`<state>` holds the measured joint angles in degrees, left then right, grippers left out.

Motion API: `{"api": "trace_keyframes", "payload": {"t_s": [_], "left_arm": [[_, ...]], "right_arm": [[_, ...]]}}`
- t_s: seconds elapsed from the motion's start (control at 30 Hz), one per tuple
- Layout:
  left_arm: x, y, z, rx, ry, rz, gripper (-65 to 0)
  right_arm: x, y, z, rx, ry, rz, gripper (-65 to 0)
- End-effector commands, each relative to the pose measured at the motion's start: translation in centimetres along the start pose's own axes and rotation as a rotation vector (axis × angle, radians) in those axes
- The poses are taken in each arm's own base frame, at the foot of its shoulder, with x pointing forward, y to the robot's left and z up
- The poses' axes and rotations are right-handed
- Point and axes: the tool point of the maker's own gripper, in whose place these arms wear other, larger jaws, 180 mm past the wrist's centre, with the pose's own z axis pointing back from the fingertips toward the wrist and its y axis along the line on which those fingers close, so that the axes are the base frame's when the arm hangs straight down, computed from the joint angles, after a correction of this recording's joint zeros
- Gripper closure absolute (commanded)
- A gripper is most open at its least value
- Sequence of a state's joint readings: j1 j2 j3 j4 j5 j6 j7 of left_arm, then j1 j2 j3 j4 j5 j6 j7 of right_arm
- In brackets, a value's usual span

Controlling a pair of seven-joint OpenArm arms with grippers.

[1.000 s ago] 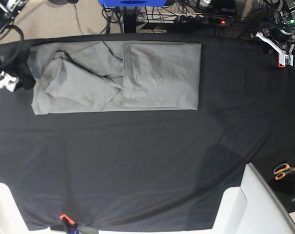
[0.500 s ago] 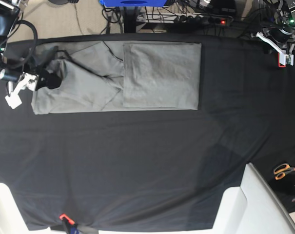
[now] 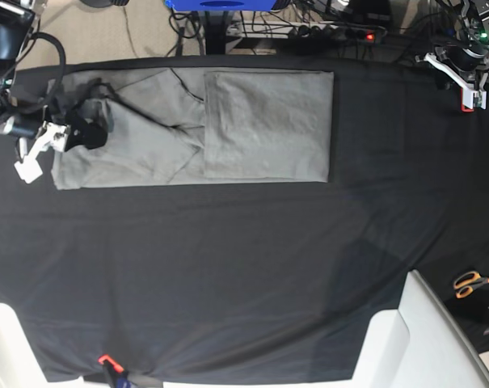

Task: Fold the T-shirt properly
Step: 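Grasp the shirt's opposite end with the right gripper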

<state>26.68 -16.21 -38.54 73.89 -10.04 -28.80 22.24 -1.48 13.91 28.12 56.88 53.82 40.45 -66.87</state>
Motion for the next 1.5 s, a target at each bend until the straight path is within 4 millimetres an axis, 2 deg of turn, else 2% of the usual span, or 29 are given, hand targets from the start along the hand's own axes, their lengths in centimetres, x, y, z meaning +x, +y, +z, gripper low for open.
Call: {"api": "trace_keyframes", "payload": {"t_s": [0.0, 0.2, 0.43, 0.53, 0.7, 0.77, 0.93, 1.07, 1.27, 1.37, 1.47], "left_arm": [[0.9, 0.7, 0.3, 0.010, -0.027, -0.013, 0.0], [1.1, 0.7, 0.3, 0.010, -0.029, -0.012, 0.0], [1.1, 0.7, 0.2, 0.010, -0.030, -0.012, 0.0], [1.1, 0.7, 0.2, 0.010, -0.030, -0.012, 0.0], [1.1, 0.7, 0.2, 0.010, -0.030, -0.012, 0.0], [1.1, 0.7, 0.2, 0.010, -0.030, -0.012, 0.0], [1.1, 0.7, 0.2, 0.009, -0.030, -0.010, 0.0], [1.1, 0.5, 0.3, 0.008, -0.032, -0.010, 0.0], [0.9, 0.2, 0.2, 0.003, -0.031, -0.003, 0.0], [0.8, 0.2, 0.3, 0.003, -0.030, -0.003, 0.0], [0.8, 0.2, 0.3, 0.003, -0.031, -0.004, 0.0]], "right_arm": [[-0.9, -0.8, 0.4, -0.039, 0.062, 0.006, -56.1], [-1.9, -0.2, -0.4, -0.020, 0.087, -0.002, -56.7], [-1.8, -0.2, -0.5, -0.022, 0.084, 0.000, -54.5], [-1.8, -0.3, -0.4, -0.023, 0.085, -0.001, -40.5], [-1.7, -0.2, -0.5, -0.023, 0.084, 0.000, -7.7], [-1.6, -0.2, -0.5, -0.023, 0.084, 0.003, 0.0], [-0.8, 0.0, -0.4, -0.024, 0.072, 0.017, -0.6], [0.9, -0.1, 0.3, -0.035, 0.049, 0.041, -0.6], [4.4, -1.3, 2.6, -0.085, -0.038, 0.075, -0.6], [5.2, -2.0, 3.6, -0.108, -0.062, 0.085, -0.6], [5.5, -1.7, 3.9, -0.115, -0.068, 0.113, -0.5]]}}
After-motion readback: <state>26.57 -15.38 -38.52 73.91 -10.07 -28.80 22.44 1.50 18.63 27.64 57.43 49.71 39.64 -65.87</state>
